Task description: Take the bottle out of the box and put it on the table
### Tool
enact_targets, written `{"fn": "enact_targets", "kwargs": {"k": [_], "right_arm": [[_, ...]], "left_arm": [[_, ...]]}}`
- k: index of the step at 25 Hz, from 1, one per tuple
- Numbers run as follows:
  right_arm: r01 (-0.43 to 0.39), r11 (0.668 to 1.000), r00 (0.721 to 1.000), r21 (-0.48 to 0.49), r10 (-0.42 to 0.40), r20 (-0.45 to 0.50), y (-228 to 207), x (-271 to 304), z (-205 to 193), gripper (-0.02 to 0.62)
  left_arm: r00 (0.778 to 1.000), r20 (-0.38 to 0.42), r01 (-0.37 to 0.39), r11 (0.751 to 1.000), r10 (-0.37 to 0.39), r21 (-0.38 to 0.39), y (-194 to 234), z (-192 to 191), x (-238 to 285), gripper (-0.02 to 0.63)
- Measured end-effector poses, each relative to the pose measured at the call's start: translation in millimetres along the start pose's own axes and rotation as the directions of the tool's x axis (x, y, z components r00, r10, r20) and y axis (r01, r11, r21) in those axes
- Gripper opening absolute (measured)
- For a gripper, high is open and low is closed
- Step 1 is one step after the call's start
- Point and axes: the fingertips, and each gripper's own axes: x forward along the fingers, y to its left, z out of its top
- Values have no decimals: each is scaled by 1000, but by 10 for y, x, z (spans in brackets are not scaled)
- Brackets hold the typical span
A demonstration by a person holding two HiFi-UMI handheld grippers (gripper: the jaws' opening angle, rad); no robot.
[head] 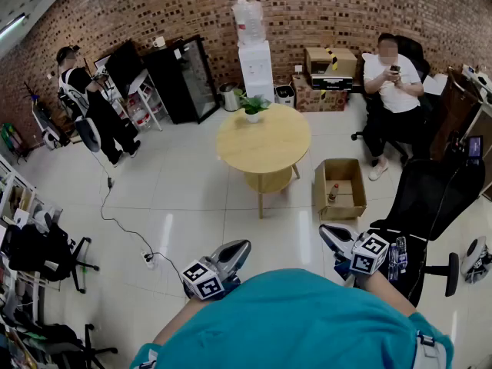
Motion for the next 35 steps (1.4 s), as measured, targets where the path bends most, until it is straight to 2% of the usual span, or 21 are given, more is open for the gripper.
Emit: {"fn": "enact_targets", "kwargs": {"k": [7,15,21,26,30,32,35], "right_arm": [[-1,1000,1000,4,1,12,-238,-402,188,2],[-12,1000,1000,8,12,10,-704,-1054,312,2],[-31,999,999,-25,31,-12,-1048,-1160,323,2],[-30,1000,999,-1,30,-23,-1269,-961,282,2],[-18,1000,999,-6,18,-47,-1424,-555,214,2],[-1,1000,998,-19,0,-61,-1457,-122,212,2],[41,999,997,-33,-43,-71,-1480,667,353,2]], "left_arm": [[1000,-10,-2,1000,2,6,-228,-92,429,0],[999,-43,-13,1000,13,4,-580,-460,1109,0],[997,-73,-26,1000,26,-4,-545,-614,1452,0],[997,-71,-45,999,43,-22,-261,-574,1537,0],[997,-70,-21,999,18,-44,170,-541,1542,0],[999,-55,-3,999,0,-50,573,-353,1412,0],[999,-21,28,997,-30,-68,1290,178,1197,0]]}}
